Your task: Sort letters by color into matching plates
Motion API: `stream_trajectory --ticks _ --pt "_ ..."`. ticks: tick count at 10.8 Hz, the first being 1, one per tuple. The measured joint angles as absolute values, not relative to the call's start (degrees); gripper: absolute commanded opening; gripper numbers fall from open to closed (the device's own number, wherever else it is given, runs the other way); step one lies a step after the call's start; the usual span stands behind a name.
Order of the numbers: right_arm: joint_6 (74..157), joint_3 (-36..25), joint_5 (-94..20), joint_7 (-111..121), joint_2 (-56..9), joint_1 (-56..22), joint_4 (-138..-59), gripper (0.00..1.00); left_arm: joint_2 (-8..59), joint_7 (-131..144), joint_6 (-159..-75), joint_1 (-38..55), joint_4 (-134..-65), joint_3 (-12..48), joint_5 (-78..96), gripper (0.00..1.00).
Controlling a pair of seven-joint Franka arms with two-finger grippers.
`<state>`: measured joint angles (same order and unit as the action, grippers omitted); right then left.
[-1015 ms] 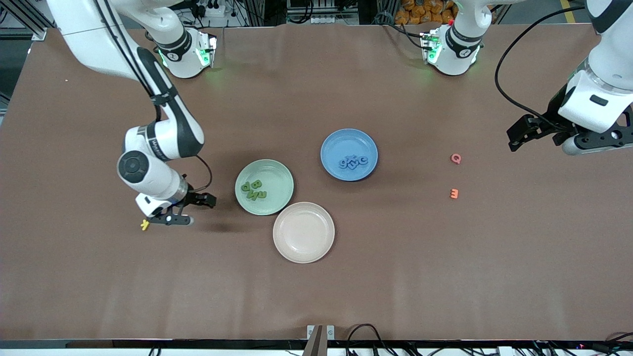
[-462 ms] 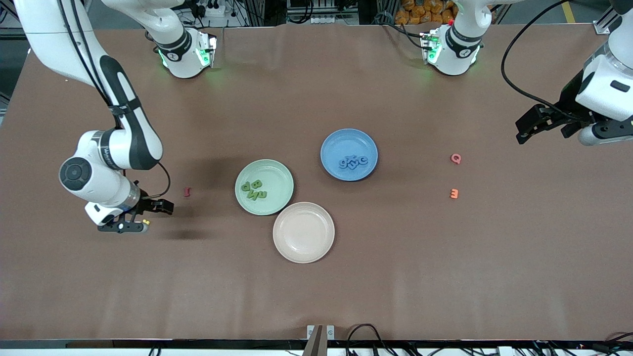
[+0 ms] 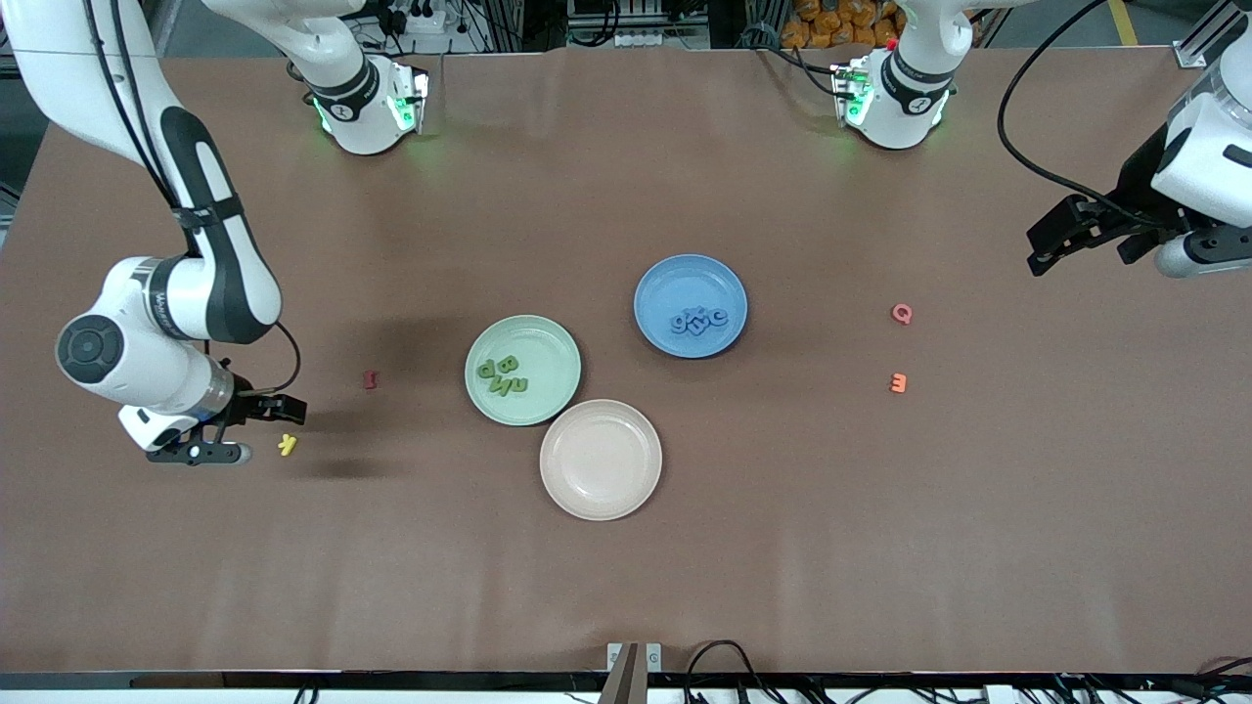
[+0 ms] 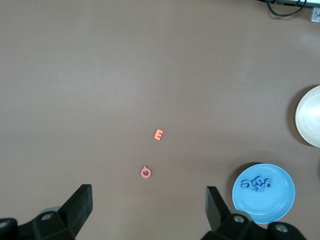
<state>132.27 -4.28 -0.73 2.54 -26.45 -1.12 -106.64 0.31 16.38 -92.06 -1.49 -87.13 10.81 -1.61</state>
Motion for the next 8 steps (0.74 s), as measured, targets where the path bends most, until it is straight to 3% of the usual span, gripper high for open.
stream_trajectory --ticks 8 --pt "116.99 -4.34 0.86 2.58 -21.41 -1.1 -98.57 1.0 0.37 3.83 -91.96 -1.78 -87.13 10.01 -1.61 1.0"
